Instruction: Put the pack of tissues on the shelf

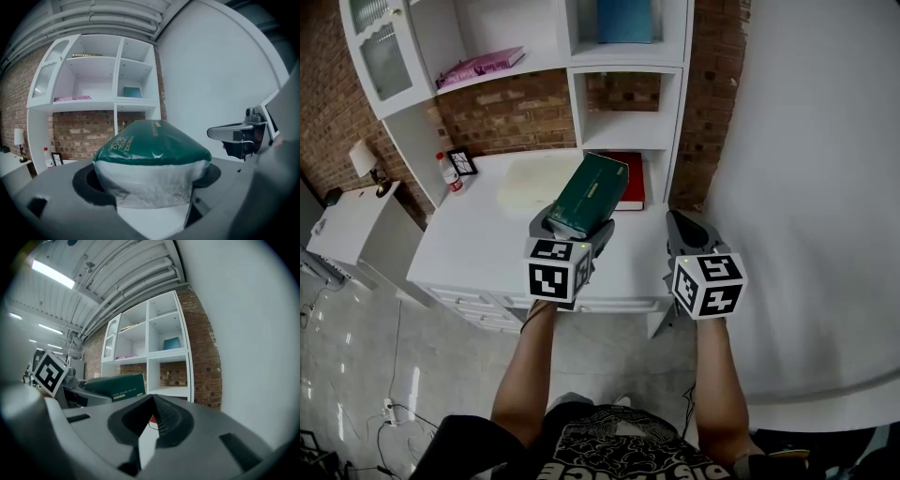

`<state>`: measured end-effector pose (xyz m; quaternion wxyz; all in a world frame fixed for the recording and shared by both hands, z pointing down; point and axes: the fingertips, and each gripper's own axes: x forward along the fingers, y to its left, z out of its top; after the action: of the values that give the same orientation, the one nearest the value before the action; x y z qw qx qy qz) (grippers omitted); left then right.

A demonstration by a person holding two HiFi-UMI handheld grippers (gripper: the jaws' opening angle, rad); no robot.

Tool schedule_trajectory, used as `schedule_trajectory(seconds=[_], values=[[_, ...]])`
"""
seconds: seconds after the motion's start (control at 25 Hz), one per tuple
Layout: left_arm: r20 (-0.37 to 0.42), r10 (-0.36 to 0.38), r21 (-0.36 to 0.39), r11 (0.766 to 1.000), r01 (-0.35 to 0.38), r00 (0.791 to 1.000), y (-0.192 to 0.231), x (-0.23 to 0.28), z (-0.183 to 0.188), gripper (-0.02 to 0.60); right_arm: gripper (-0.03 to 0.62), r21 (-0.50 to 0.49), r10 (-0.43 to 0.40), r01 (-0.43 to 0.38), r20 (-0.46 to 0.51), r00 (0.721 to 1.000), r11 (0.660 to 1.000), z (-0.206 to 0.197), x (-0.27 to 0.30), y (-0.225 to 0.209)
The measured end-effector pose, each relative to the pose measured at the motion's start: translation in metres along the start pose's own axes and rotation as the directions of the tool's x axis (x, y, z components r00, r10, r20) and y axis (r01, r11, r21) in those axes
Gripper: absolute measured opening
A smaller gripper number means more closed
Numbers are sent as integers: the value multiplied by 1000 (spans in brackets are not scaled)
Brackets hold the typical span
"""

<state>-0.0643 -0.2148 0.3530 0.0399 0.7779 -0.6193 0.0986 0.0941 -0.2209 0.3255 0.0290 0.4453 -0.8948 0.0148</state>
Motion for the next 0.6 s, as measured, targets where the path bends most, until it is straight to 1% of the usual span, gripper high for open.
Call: schedule_trajectory(seconds=[0.32,0.6], values=[[9,3,6,1000,-3,1000,5,17,6,466,3,-17,30,-30,-1,1000,999,-1,21,-4],[23,-10,8,1000,10,1000,21,56,16,466,3,-36,38,-38,-5,999,999,3,61,-15]])
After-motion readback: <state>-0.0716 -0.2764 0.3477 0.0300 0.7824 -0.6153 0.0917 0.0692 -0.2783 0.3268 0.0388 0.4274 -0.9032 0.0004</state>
